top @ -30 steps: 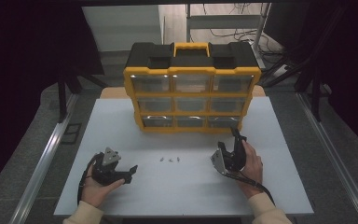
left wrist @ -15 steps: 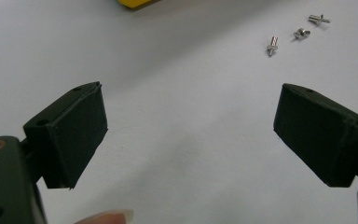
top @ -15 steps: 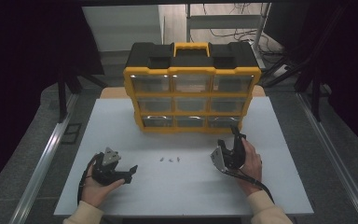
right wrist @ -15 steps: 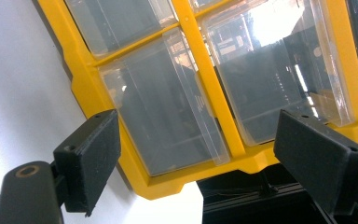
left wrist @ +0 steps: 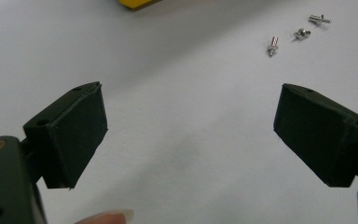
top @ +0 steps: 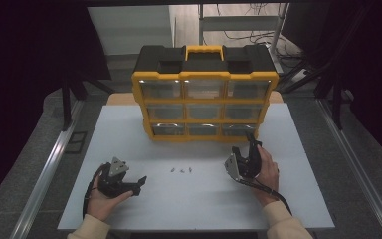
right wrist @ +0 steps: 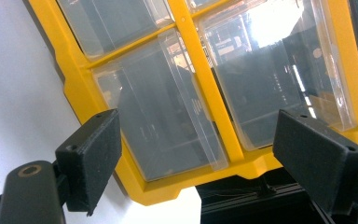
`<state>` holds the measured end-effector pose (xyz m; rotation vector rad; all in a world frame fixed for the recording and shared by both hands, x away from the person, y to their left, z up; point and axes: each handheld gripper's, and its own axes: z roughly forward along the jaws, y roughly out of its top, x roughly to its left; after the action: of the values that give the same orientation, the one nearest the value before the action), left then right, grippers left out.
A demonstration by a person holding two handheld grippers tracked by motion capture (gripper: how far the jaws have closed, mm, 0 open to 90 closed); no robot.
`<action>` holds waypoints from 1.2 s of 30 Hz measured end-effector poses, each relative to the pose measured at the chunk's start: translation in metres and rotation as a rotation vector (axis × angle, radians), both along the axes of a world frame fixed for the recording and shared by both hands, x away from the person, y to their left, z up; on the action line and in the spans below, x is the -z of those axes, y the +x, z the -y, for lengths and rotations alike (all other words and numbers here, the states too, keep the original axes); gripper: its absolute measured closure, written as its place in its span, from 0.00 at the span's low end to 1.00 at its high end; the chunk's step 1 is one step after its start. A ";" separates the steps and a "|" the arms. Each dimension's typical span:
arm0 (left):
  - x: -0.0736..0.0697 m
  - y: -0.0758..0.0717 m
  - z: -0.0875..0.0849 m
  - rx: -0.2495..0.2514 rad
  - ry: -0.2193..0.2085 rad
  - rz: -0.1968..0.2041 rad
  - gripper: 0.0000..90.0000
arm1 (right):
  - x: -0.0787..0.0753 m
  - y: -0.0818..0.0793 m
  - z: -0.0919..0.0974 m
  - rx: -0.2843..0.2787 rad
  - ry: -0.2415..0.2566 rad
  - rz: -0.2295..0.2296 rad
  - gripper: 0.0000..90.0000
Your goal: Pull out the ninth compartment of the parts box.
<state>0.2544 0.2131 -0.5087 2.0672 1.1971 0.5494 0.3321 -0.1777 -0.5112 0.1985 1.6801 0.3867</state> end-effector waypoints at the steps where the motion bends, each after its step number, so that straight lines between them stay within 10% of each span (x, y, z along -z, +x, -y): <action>1: 0.000 0.000 0.000 0.001 0.001 0.000 0.11 | 0.000 0.000 0.000 0.000 0.001 0.001 0.17; 36: 0.000 0.000 0.000 0.005 0.004 -0.002 0.11 | 0.003 0.014 0.001 0.005 -0.013 0.002 0.19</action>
<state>0.2546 0.2130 -0.5090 2.0739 1.1929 0.5477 0.3459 -0.1783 -0.5141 0.1924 1.6799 0.3724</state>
